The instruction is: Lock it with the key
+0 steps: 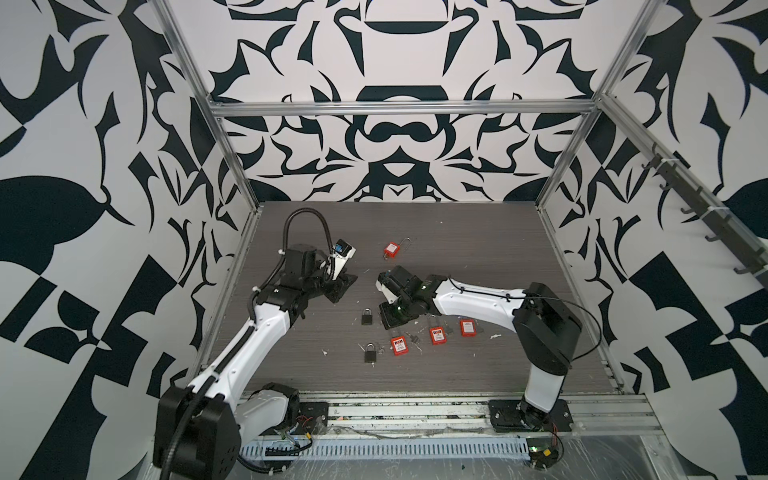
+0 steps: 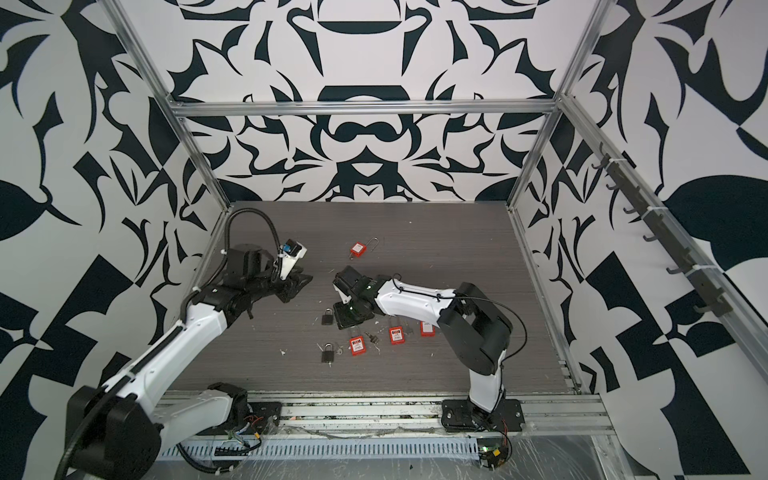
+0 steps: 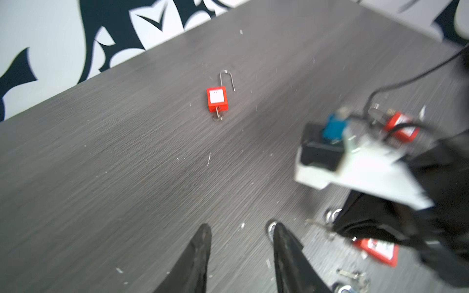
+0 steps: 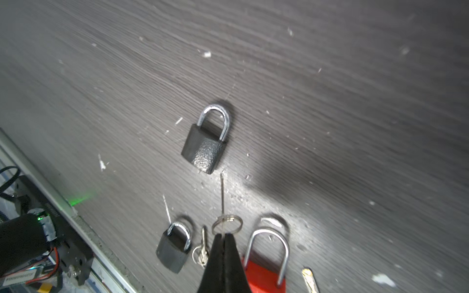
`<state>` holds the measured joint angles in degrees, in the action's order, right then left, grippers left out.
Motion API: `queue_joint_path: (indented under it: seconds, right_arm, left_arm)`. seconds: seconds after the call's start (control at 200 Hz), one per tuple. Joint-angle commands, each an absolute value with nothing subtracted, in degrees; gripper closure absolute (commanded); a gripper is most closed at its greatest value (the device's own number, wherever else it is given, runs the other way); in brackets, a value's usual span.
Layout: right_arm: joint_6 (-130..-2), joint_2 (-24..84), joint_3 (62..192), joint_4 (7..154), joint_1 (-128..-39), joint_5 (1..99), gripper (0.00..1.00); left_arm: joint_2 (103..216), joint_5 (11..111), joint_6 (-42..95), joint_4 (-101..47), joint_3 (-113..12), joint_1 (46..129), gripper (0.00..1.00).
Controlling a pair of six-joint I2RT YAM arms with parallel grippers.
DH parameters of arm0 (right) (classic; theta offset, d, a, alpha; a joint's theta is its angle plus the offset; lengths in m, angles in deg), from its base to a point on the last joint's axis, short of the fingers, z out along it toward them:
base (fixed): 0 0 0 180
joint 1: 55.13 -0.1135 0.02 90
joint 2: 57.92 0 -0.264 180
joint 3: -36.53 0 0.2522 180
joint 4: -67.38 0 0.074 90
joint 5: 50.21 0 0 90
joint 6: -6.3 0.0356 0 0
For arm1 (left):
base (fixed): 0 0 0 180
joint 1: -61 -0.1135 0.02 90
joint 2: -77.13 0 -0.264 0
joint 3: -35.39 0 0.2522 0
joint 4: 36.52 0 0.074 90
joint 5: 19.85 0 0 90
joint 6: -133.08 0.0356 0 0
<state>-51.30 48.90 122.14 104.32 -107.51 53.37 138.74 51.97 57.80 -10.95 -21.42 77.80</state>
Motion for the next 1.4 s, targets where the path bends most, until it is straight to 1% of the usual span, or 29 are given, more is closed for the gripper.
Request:
queue_joint_path:
  seconds: [0.0, 0.185, 0.265, 0.525, 0.71, 0.83, 0.96, 1.105, 1.165, 1.275, 1.355, 1.395]
  right_arm:
    - [-49.0, 49.6, 125.6, 105.9, -107.9, 55.6, 1.00]
    - [-48.5, 52.2, 127.0, 104.4, -107.9, 55.4, 0.99]
    - [-48.4, 53.6, 128.3, 104.9, -107.9, 55.7, 0.97]
    - [-48.2, 54.2, 129.2, 105.4, -107.9, 53.5, 0.79]
    - [-48.7, 53.6, 129.6, 105.4, -107.9, 51.8, 0.72]
    - [-51.4, 50.0, 128.4, 104.6, -107.9, 47.2, 0.68]
    - [-58.3, 45.7, 127.4, 104.4, -107.9, 40.6, 0.64]
    - [-66.6, 41.0, 124.9, 104.2, -107.8, 30.5, 0.60]
    - [-68.5, 39.1, 123.0, 103.2, -107.7, 25.3, 0.57]
    - [-71.1, 36.3, 120.8, 103.3, -106.9, 19.1, 0.46]
    - [-72.7, 35.0, 119.9, 103.0, -105.6, 16.1, 0.39]
    - [-74.1, 34.5, 119.4, 102.3, -104.5, 15.9, 0.38]
  left_arm:
    - [135.6, 53.5, 49.4, -18.9, -17.9, 77.7, 0.51]
    - [133.8, 53.7, 46.9, -17.7, -17.3, 77.7, 0.49]
    - [133.7, 53.0, 46.8, -17.7, -17.3, 77.7, 0.48]
    - [134.9, 51.9, 45.5, -17.5, -18.7, 77.7, 0.47]
    - [137.1, 50.6, 44.2, -16.9, -20.4, 77.7, 0.46]
    - [137.5, 48.1, 43.2, -17.0, -21.1, 77.7, 0.46]
    - [137.9, 45.4, 42.5, -18.5, -21.4, 77.7, 0.46]
    - [140.2, 44.8, 41.2, -21.7, -21.6, 77.7, 0.46]
    - [141.3, 44.5, 40.6, -22.8, -22.2, 77.7, 0.46]
    - [143.3, 44.4, 38.5, -24.7, -23.2, 77.7, 0.46]
    - [144.6, 44.3, 37.0, -27.2, -22.9, 77.7, 0.48]
    - [145.2, 44.5, 36.4, -28.5, -22.6, 77.7, 0.49]
